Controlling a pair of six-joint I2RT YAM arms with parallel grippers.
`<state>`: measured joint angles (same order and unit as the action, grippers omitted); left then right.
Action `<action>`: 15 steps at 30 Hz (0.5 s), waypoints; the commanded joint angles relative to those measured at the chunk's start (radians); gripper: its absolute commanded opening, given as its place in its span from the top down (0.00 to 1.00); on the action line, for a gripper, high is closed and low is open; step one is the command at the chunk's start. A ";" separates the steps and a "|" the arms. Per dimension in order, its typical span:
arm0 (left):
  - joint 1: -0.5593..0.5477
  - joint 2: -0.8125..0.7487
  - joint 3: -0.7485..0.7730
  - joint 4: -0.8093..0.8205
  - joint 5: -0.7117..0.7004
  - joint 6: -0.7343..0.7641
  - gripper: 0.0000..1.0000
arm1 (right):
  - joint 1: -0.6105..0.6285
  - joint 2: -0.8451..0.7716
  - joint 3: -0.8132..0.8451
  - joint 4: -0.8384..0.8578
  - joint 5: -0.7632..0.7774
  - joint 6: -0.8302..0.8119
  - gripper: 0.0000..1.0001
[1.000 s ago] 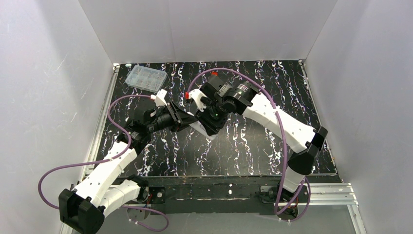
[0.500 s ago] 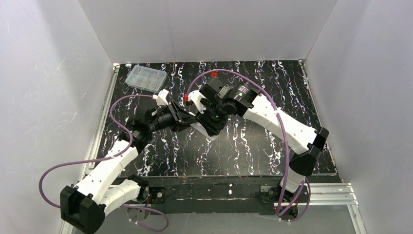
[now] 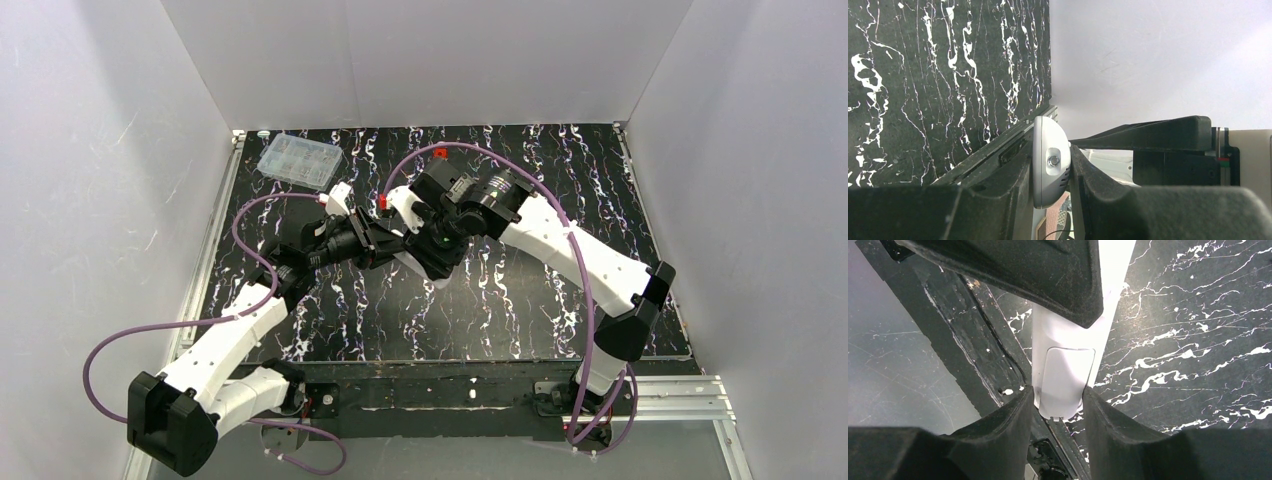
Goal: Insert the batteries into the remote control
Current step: Load the battery cover into the remote control.
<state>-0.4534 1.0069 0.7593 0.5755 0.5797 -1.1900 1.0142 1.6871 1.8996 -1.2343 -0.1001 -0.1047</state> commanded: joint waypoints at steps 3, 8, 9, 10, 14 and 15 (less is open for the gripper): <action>-0.007 -0.029 0.007 0.132 0.112 -0.053 1.00 | 0.008 -0.020 -0.013 0.035 0.002 -0.008 0.48; -0.007 -0.031 0.002 0.133 0.109 -0.054 1.00 | 0.007 -0.019 -0.012 0.038 0.013 -0.008 0.44; -0.007 -0.031 0.003 0.133 0.109 -0.055 1.00 | 0.007 -0.021 -0.011 0.040 0.016 -0.008 0.44; -0.007 -0.029 0.001 0.133 0.109 -0.056 1.00 | 0.007 -0.021 -0.011 0.041 0.021 -0.007 0.43; -0.006 -0.025 -0.001 0.138 0.111 -0.058 1.00 | 0.008 -0.032 -0.010 0.053 0.035 -0.008 0.40; -0.007 -0.025 -0.001 0.138 0.111 -0.057 1.00 | 0.008 -0.035 -0.011 0.056 0.039 -0.008 0.39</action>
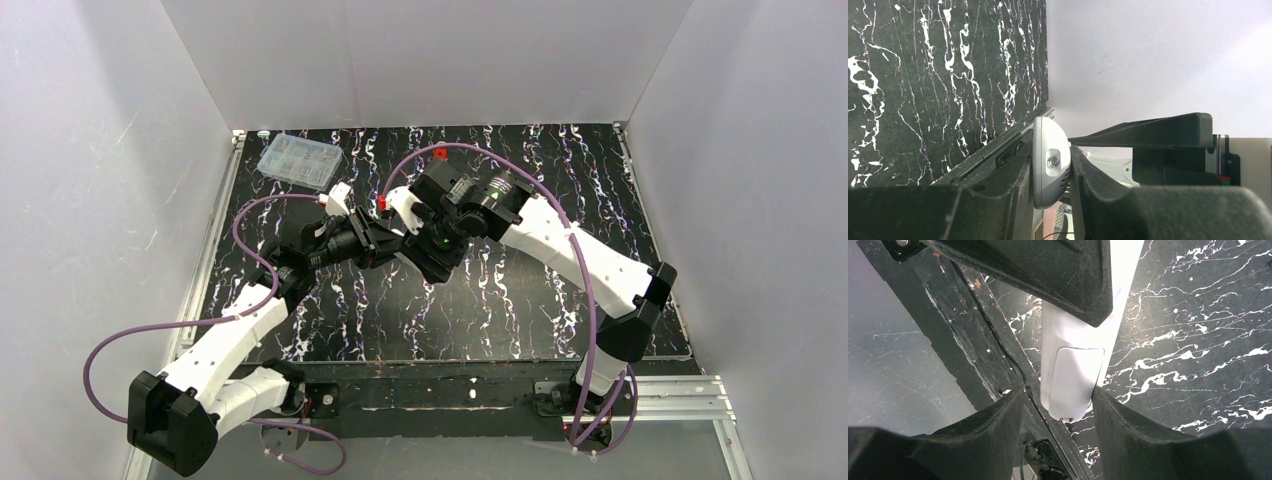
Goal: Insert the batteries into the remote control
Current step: Load the battery cover into the remote control.
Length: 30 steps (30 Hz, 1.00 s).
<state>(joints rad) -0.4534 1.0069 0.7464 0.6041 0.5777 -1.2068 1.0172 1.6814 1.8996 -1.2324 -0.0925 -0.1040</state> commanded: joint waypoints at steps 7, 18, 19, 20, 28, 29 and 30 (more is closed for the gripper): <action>-0.007 -0.028 0.009 0.111 0.109 -0.040 1.00 | 0.006 -0.047 -0.016 0.081 0.045 0.005 0.35; -0.007 -0.027 0.012 0.103 0.109 -0.034 1.00 | 0.006 -0.073 -0.021 0.098 0.054 0.018 0.32; -0.007 -0.026 0.012 0.103 0.109 -0.035 1.00 | 0.006 -0.075 -0.023 0.098 0.055 0.018 0.32; -0.007 -0.024 0.011 0.103 0.111 -0.035 1.00 | 0.006 -0.078 -0.025 0.100 0.056 0.019 0.32; -0.007 -0.026 0.008 0.099 0.108 -0.033 1.00 | 0.006 -0.118 -0.017 0.149 0.039 0.052 0.27; -0.007 -0.026 0.006 0.100 0.105 -0.031 1.00 | 0.005 -0.126 -0.015 0.165 0.041 0.061 0.26; -0.007 -0.026 0.006 0.102 0.105 -0.032 1.00 | 0.006 -0.137 -0.013 0.183 0.049 0.070 0.25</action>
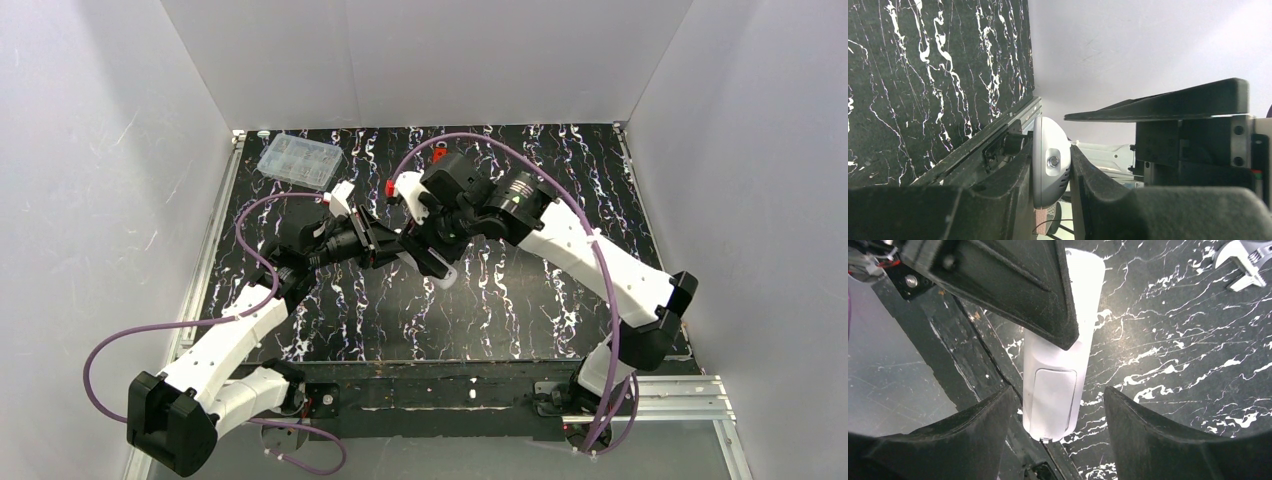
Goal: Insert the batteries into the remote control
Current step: Load the battery cover into the remote control.
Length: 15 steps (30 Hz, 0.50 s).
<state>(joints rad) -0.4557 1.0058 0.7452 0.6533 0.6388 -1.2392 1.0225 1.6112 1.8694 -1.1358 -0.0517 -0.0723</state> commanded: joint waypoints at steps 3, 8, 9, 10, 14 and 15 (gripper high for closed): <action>-0.005 -0.024 0.003 0.074 0.042 -0.001 1.00 | 0.000 -0.121 0.010 0.164 0.099 0.095 0.20; -0.004 0.000 -0.006 0.184 0.036 -0.035 1.00 | -0.015 -0.284 -0.178 0.358 0.267 0.240 0.03; -0.005 0.006 -0.007 0.211 0.036 -0.048 1.00 | -0.027 -0.317 -0.227 0.393 0.272 0.289 0.02; -0.005 0.015 -0.005 0.238 0.037 -0.059 1.00 | -0.043 -0.351 -0.271 0.424 0.263 0.337 0.02; -0.004 0.032 0.004 0.297 0.039 -0.086 1.00 | -0.104 -0.476 -0.460 0.576 0.205 0.549 0.02; -0.004 0.033 0.006 0.300 0.039 -0.086 1.00 | -0.113 -0.510 -0.506 0.622 0.195 0.589 0.02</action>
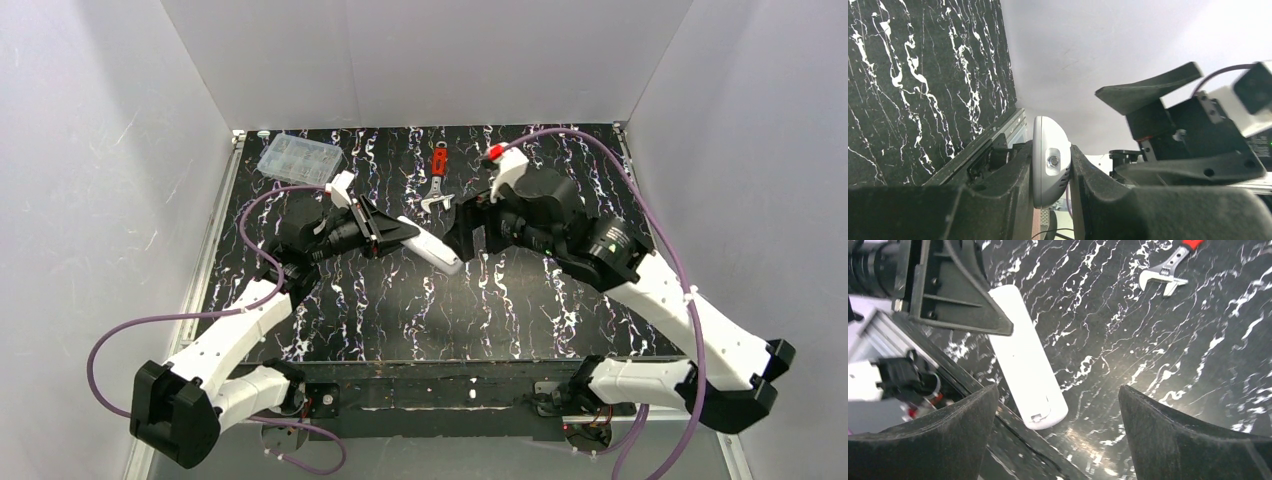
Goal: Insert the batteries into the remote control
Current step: Load the battery cover into the remote control.
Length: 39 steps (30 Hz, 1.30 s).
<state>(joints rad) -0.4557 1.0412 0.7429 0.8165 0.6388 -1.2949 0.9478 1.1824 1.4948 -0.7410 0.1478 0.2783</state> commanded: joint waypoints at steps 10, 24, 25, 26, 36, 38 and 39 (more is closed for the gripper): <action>-0.004 -0.012 0.021 0.098 0.002 -0.023 1.00 | -0.115 -0.286 -0.478 0.490 -0.022 0.626 0.02; -0.003 -0.028 0.011 0.104 -0.025 -0.023 1.00 | -0.183 -0.290 -0.569 0.568 -0.190 0.724 0.03; -0.003 -0.026 0.011 0.105 -0.024 -0.024 1.00 | -0.186 -0.289 -0.571 0.568 -0.196 0.724 0.03; -0.003 -0.025 0.010 0.106 -0.024 -0.023 1.00 | -0.186 -0.287 -0.571 0.569 -0.204 0.724 0.04; -0.003 -0.020 0.012 0.124 -0.032 -0.027 1.00 | -0.190 -0.276 -0.601 0.548 -0.231 0.731 0.04; -0.003 -0.017 0.015 0.125 -0.032 -0.029 1.00 | -0.192 -0.271 -0.604 0.549 -0.234 0.734 0.04; -0.003 -0.015 0.017 0.125 -0.030 -0.030 1.00 | -0.193 -0.269 -0.604 0.549 -0.235 0.734 0.04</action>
<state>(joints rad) -0.4557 1.0500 0.7429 0.8566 0.5869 -1.3209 0.7612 0.9104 0.8913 -0.2295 -0.0704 0.9981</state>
